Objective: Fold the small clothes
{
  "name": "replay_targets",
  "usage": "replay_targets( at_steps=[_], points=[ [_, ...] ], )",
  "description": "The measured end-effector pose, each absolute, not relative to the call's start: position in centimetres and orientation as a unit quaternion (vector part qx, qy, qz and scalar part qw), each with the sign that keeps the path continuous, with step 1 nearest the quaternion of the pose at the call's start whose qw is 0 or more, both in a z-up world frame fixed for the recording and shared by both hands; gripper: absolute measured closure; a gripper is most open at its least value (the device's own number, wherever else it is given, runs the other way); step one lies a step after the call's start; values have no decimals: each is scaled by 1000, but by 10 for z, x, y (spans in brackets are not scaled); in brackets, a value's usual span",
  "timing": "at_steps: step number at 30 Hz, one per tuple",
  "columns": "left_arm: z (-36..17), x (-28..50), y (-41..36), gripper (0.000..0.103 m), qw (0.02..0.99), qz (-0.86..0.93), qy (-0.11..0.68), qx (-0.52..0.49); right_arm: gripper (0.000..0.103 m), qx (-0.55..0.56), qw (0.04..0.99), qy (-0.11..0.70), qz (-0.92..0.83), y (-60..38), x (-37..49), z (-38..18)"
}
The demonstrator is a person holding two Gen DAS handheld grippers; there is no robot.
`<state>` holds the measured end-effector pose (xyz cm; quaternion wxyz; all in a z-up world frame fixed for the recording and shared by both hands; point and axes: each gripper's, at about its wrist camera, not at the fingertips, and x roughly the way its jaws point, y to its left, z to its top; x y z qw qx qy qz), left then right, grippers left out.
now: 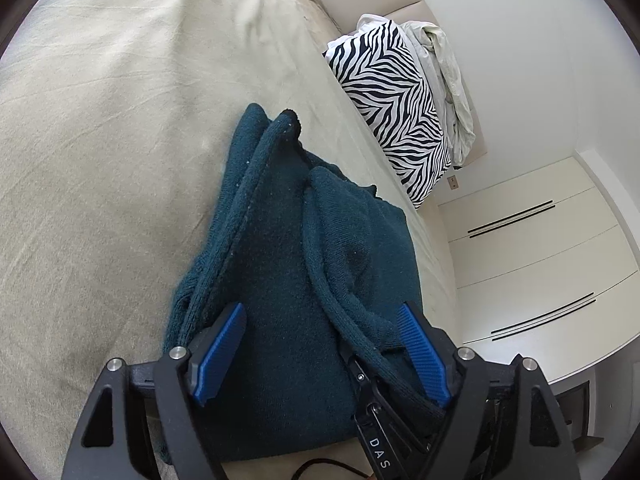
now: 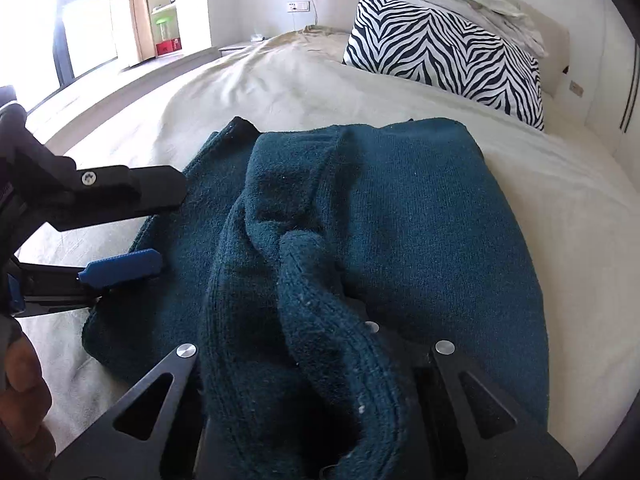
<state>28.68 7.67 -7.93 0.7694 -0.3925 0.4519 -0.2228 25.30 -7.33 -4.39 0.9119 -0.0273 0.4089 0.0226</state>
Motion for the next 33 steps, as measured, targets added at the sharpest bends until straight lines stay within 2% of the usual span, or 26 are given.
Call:
replay_targets(
  at_steps=[7, 11, 14, 19, 20, 22, 23, 25, 30, 33],
  points=[
    [-70, 300, 66, 19, 756, -249, 467, -386, 87, -113, 917, 382, 25, -50, 233, -44],
    [-71, 322, 49, 19, 761, -258, 501, -323, 82, -185, 911, 367, 36, -31, 211, -50],
    [-88, 333, 45, 19, 747, -265, 513, -329, 82, -234, 905, 351, 42, -22, 186, -56],
    [-83, 337, 33, 21, 750, -276, 513, -312, 82, -286, 902, 319, 43, -9, 167, -61],
    [-82, 337, 30, 24, 750, -279, 514, -308, 84, -295, 903, 310, 43, -3, 162, -59],
    [-83, 339, 23, 41, 745, -287, 522, -299, 84, -315, 903, 290, 39, 5, 153, -57],
    [-84, 340, 21, 45, 744, -287, 526, -296, 84, -323, 903, 282, 40, 8, 150, -57],
    [-88, 343, 18, 66, 742, -284, 534, -289, 84, -335, 900, 277, 41, 11, 145, -60],
    [-94, 346, 23, 87, 737, -286, 534, -300, 85, -350, 895, 272, 47, 15, 137, -64],
    [-85, 343, 23, 89, 749, -293, 519, -290, 85, -356, 894, 266, 51, 17, 132, -63]
  ],
)
